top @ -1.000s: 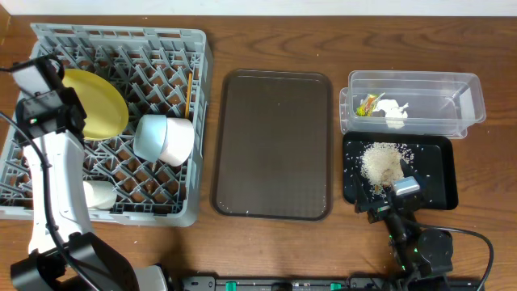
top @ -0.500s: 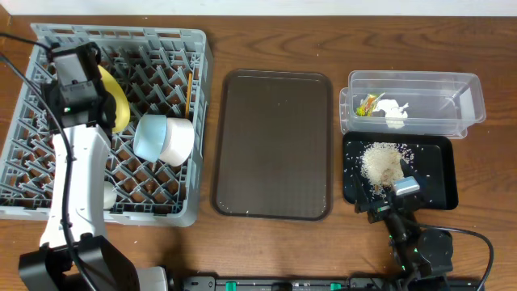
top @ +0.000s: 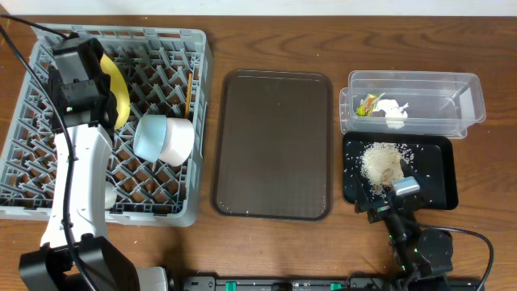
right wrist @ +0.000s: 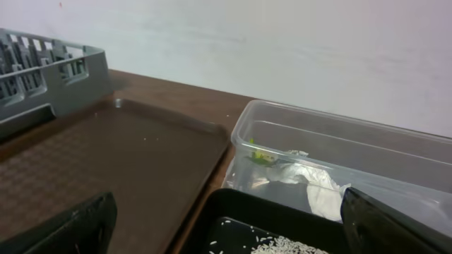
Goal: Sort waste into correct bins and load items into the dishwasher
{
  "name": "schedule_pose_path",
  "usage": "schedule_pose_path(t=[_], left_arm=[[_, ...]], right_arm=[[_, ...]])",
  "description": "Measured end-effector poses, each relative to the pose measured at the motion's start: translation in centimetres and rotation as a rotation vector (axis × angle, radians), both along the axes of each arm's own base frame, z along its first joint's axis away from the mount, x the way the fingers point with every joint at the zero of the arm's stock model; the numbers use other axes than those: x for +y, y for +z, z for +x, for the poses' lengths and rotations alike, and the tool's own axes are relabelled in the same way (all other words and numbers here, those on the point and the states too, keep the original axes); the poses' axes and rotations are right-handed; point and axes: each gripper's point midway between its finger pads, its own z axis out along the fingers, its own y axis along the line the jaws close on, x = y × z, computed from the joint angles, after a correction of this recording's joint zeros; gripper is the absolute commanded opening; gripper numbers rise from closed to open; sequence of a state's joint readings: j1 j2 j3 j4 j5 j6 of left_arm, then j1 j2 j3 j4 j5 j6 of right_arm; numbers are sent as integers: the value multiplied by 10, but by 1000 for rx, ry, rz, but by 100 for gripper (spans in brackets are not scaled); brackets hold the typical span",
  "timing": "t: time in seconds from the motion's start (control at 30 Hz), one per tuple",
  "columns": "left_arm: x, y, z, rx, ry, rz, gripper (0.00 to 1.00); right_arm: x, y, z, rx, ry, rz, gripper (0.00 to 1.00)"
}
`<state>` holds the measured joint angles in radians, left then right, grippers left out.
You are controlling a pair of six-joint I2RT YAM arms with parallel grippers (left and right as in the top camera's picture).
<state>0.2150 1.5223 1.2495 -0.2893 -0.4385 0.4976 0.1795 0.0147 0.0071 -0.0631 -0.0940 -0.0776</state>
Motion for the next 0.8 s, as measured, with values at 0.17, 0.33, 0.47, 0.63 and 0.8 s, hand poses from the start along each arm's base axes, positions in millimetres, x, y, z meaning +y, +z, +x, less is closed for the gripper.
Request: schedule_pose_path(t=[0.17,0.33,0.47,0.63,0.8], left_arm=[[-11,-11,0,68,-81,-12,8],[-31,-17,5,105,-168,-17,8],[-54,-30,2,174,-228,-39,51],[-76,-44,-6,168,-193,-167,84],[-77,-42,-20,104,-66,-285,88]], right_arm=[[0,0,0,0,0,0,99],[0,0,0,0,0,0,99],[0,0,0,0,0,0,99],[0,0,0,0,0,0,99],[0,0,0,0,0,0,99]])
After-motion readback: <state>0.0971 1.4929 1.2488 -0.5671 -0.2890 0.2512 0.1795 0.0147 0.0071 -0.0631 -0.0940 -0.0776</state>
